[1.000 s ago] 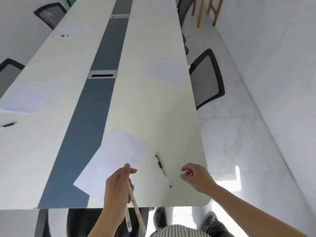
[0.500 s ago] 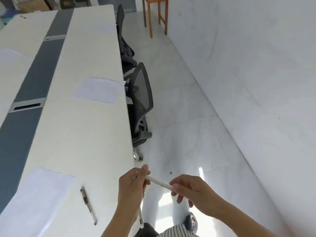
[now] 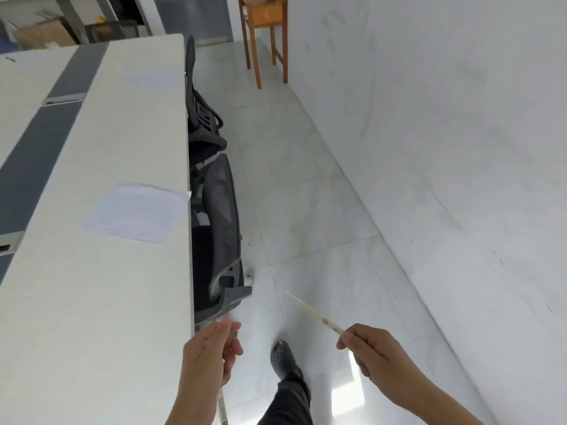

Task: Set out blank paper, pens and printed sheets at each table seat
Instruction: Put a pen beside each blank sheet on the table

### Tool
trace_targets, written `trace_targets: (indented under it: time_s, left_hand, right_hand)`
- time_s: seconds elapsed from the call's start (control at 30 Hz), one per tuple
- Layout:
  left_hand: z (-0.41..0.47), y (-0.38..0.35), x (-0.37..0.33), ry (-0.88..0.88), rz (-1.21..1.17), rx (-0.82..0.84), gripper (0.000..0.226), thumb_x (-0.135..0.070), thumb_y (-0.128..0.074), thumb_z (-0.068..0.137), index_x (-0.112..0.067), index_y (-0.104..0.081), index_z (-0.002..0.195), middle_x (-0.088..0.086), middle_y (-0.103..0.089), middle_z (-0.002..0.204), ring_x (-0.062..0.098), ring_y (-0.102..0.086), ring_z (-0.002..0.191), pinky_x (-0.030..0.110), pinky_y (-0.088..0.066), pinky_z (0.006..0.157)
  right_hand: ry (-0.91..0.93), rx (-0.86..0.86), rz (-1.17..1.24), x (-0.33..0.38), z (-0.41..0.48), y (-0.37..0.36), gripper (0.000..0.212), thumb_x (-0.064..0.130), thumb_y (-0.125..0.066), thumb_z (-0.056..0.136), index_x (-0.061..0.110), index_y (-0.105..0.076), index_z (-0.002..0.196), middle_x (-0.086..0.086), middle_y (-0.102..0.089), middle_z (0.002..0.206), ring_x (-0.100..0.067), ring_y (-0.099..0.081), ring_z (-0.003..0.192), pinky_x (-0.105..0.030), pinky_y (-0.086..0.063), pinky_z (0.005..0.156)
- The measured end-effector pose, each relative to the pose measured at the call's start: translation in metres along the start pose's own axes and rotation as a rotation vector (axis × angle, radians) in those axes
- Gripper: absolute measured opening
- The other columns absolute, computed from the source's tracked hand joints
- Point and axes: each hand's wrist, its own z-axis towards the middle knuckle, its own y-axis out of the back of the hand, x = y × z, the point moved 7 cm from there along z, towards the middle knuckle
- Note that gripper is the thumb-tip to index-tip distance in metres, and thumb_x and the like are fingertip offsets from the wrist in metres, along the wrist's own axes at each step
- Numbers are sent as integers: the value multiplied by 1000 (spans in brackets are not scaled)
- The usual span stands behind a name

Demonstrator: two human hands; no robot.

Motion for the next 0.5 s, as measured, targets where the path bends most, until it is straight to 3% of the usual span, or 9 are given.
trace_targets:
  time_s: [0.17, 0.5]
  left_hand:
    - [86, -13, -55, -17, -16, -25, 27, -21, -51, 98, 0, -67, 90, 9, -57, 55, 12, -36, 38, 15, -20, 36]
    - [221, -4, -166, -58, -59, -129, 26, -22, -52, 97, -5, -69, 88, 9, -56, 57, 12, -36, 39, 16, -21, 38]
  right_hand:
    - [-21, -100, 31, 50, 89, 41, 28, 12, -48, 100, 1, -66, 82, 3, -33, 50, -10, -28, 44, -16, -27, 43]
    - [44, 9, -12, 161, 253, 39, 26, 13, -49, 100, 3, -67, 84, 1, -35, 48, -10, -29, 42, -17, -27, 42]
